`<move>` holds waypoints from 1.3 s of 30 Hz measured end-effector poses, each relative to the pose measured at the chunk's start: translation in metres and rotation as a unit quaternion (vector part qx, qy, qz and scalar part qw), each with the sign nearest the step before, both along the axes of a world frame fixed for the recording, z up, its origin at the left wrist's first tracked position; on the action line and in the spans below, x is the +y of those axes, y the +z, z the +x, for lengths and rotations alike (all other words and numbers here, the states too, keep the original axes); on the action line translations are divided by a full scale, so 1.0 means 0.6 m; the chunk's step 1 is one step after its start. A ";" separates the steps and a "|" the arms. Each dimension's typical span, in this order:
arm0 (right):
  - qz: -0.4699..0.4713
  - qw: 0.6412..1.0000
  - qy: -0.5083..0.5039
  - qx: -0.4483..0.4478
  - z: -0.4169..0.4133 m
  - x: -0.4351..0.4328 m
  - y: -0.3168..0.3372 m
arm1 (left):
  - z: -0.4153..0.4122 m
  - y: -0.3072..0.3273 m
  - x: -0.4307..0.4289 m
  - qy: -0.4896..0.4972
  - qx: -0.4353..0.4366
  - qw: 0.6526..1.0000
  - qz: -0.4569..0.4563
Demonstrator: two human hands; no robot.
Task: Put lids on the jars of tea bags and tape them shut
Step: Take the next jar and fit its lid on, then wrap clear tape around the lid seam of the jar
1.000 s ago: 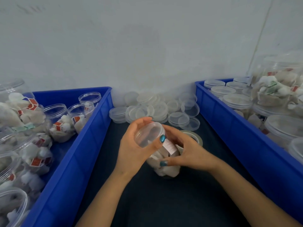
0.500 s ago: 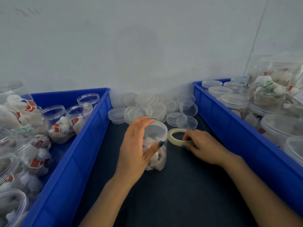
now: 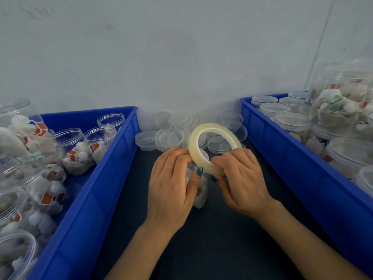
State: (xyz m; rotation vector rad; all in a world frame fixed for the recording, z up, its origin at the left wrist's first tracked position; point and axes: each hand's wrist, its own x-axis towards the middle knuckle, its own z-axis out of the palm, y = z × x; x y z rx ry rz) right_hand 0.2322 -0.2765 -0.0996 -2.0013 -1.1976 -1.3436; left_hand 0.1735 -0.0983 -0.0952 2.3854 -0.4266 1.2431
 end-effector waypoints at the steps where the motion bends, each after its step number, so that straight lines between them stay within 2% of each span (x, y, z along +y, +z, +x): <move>1: -0.006 1.000 -0.003 -0.003 -0.001 0.001 -0.001 | 0.000 0.000 0.000 0.008 -0.007 1.000 0.001; 8: -0.009 0.999 -0.028 -0.013 -0.002 0.002 -0.002 | -0.003 0.005 -0.001 0.041 -0.097 0.993 0.047; 15: 0.001 1.000 -0.009 -0.008 -0.007 0.007 -0.001 | -0.004 0.006 0.001 0.087 -0.090 0.990 0.062; 25: 0.005 1.000 -0.006 -0.001 -0.012 0.010 0.002 | -0.002 0.013 0.003 0.080 -0.169 0.974 0.127; 31: 0.005 0.999 -0.017 0.035 -0.013 0.014 0.003 | -0.010 0.014 -0.012 0.044 -0.225 0.955 0.187; 39: -0.020 0.999 -0.035 -0.017 -0.015 0.015 0.006 | -0.012 0.022 0.011 0.089 -0.146 0.982 0.078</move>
